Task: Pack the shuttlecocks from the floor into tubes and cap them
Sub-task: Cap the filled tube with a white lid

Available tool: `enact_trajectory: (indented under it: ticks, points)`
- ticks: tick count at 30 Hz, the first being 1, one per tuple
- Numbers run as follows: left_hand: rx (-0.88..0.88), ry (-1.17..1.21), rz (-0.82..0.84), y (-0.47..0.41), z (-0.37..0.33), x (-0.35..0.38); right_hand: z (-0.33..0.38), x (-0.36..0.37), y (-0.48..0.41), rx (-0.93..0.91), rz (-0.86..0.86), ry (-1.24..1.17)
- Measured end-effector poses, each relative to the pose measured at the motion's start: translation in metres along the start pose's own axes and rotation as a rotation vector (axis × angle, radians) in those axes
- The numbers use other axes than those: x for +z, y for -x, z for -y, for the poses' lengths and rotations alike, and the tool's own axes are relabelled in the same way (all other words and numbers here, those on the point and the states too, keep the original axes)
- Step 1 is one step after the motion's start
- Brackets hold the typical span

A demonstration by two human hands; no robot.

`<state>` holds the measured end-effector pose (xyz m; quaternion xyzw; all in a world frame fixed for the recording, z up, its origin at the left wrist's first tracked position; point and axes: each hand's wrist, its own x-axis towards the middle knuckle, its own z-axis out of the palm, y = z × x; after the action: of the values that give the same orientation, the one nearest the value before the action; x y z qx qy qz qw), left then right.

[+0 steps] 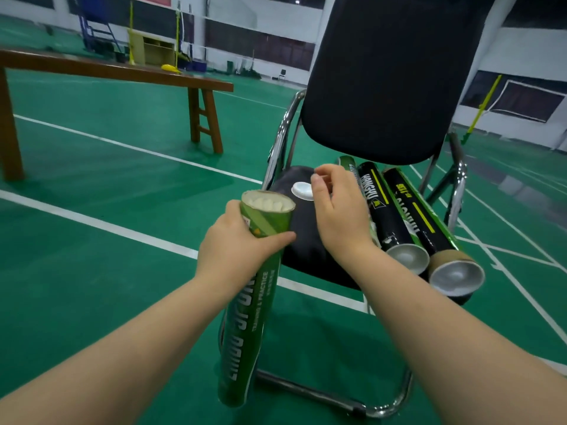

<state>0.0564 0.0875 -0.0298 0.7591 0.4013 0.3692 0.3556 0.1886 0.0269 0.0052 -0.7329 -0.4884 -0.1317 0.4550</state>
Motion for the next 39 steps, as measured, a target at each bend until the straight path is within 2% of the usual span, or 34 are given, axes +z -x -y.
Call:
enact_trajectory:
  ticks: [3,7,9,14,17,22,28,33,39]
  points:
    - [0.000,-0.016,-0.030,-0.010,0.014,0.008,-0.013,0.022,-0.016,0.092,0.133,0.106]
    - [-0.002,-0.031,-0.074,-0.024,0.029,0.016,-0.015,0.054,-0.036,0.067,0.293,0.348]
    - [-0.015,-0.016,-0.082,-0.030,0.035,0.020,-0.021,0.069,-0.044,0.131,0.341,0.429]
    - [-0.017,0.017,-0.095,-0.040,0.042,0.027,-0.050,0.095,-0.057,0.425,0.339,0.412]
    - [-0.019,0.040,-0.091,-0.044,0.044,0.028,-0.064,0.104,-0.062,0.527,0.314,0.445]
    - [-0.006,0.043,-0.086,-0.047,0.045,0.031,-0.071,0.114,-0.073,0.505,0.340,0.547]
    - [0.005,0.048,-0.068,-0.048,0.047,0.031,-0.078,0.119,-0.084,0.484,0.380,0.540]
    - [-0.003,0.040,-0.065,-0.051,0.045,0.033,-0.080,0.120,-0.088,0.452,0.484,0.561]
    - [-0.019,0.037,-0.061,-0.048,0.044,0.033,-0.076,0.119,-0.078,0.349,0.273,0.619]
